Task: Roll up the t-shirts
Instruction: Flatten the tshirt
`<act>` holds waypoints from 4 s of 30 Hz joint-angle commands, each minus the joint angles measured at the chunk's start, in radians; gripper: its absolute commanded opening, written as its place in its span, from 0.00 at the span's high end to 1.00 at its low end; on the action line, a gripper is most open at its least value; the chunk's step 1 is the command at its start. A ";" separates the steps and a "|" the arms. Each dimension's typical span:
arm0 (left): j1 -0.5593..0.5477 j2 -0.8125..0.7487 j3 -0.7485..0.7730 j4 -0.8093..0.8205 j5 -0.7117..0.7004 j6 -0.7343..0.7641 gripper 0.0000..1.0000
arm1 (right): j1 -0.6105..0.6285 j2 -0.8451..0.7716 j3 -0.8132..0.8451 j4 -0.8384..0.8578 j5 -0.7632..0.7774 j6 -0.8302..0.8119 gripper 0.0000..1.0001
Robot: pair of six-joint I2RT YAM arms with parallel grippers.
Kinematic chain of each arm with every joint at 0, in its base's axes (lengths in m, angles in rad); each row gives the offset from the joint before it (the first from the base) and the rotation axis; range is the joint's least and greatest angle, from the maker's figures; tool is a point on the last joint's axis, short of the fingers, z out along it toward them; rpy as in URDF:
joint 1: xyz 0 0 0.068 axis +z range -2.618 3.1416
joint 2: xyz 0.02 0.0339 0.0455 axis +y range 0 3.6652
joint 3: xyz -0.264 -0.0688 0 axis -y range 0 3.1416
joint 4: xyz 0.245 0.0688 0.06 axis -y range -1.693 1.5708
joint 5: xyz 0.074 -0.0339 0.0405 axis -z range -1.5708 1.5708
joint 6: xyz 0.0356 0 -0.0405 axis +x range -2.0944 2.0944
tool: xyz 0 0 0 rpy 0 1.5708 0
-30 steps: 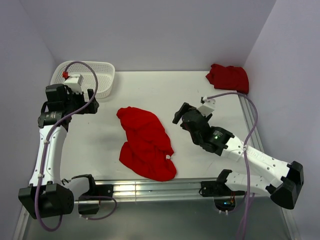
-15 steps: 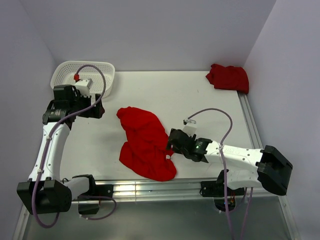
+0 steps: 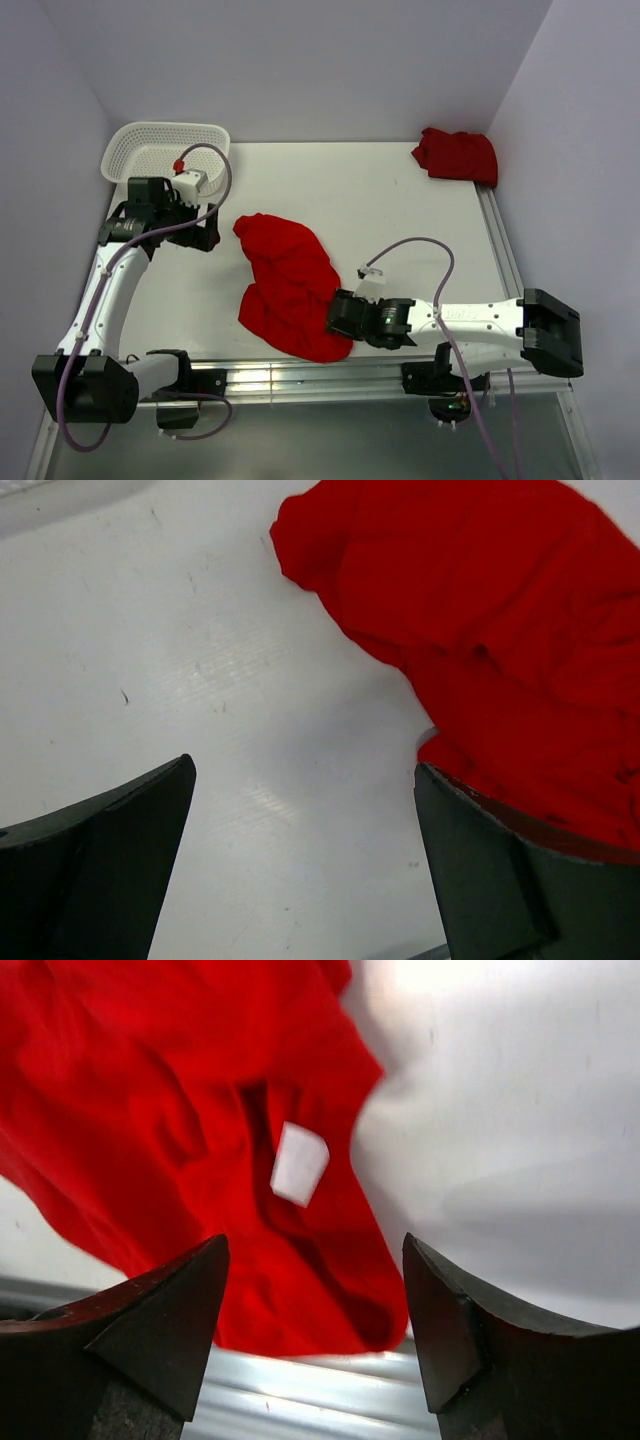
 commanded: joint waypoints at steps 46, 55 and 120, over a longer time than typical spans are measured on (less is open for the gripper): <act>-0.141 0.290 0.025 0.031 0.194 0.010 0.20 | -0.346 -0.145 0.836 -0.308 0.290 -0.487 1.00; -0.266 0.353 -0.013 0.081 0.194 -0.013 0.41 | -0.512 0.046 1.084 -0.307 0.190 -0.609 1.00; -0.006 0.678 1.380 -0.339 -0.025 -0.180 1.00 | -1.012 -0.006 1.202 -0.333 -0.008 -0.753 1.00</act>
